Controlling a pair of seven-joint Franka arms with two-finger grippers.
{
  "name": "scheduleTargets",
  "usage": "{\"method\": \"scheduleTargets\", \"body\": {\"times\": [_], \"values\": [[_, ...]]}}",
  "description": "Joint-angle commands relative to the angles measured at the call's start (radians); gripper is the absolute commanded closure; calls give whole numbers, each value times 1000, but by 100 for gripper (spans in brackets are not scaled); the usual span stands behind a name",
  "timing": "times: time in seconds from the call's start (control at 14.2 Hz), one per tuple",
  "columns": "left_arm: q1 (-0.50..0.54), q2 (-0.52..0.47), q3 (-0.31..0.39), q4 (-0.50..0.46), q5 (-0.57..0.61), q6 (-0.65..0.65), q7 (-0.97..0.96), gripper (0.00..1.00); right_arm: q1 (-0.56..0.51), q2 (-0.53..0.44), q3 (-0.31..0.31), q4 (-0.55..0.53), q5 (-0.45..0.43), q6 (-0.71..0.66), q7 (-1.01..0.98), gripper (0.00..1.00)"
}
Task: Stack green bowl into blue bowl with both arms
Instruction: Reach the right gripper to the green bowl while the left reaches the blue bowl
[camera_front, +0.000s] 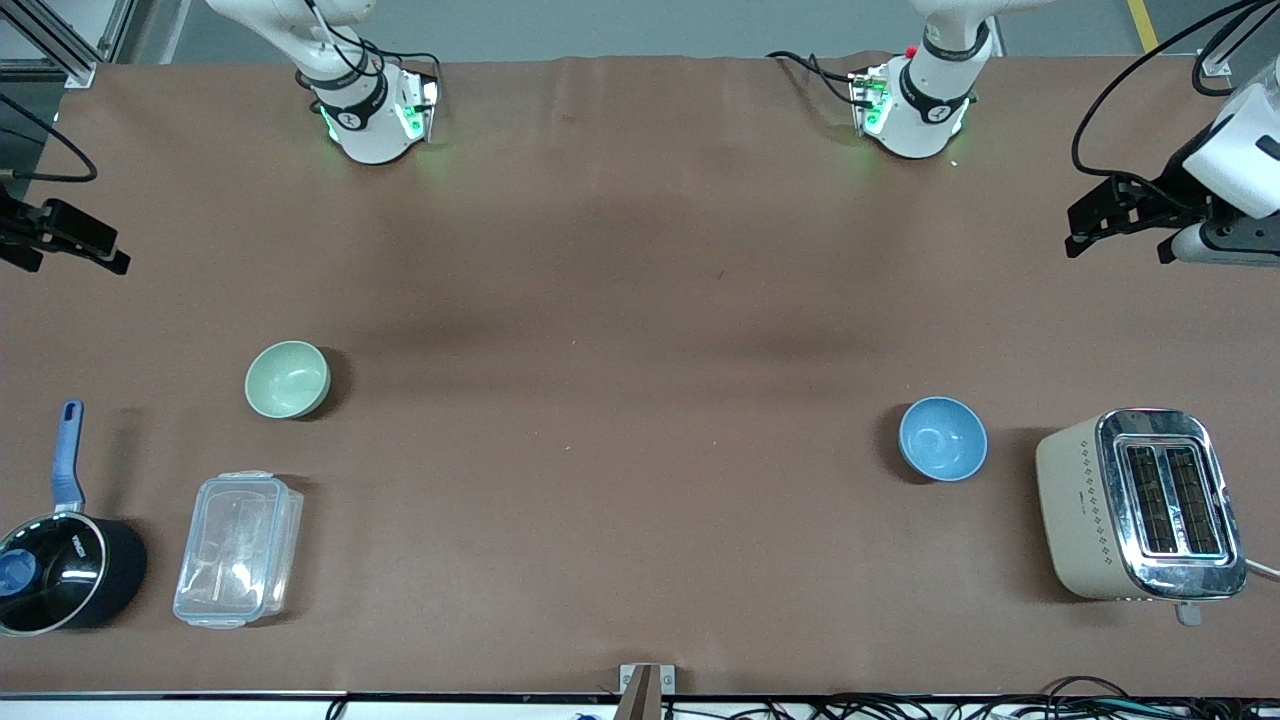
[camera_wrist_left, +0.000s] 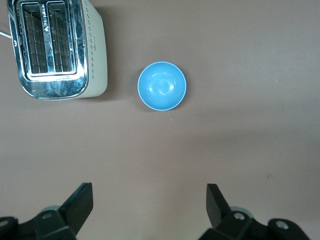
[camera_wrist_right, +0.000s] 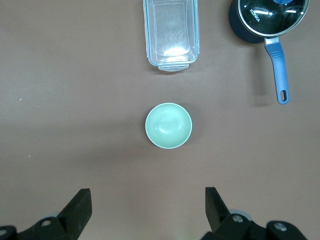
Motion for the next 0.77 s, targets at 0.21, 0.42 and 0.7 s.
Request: {"method": "scheduleTargets", "body": {"times": [0.21, 0.42, 0.7], "values": [[6, 57, -2, 36, 15, -22, 20, 0, -5, -9, -1, -9, 11, 0, -5, 0], [3, 155, -5, 23, 105, 123, 14, 0, -5, -9, -1, -11, 11, 0, -5, 0], [25, 335, -2, -5, 105, 305, -15, 0, -7, -6, -8, -55, 11, 35, -7, 0]]}}
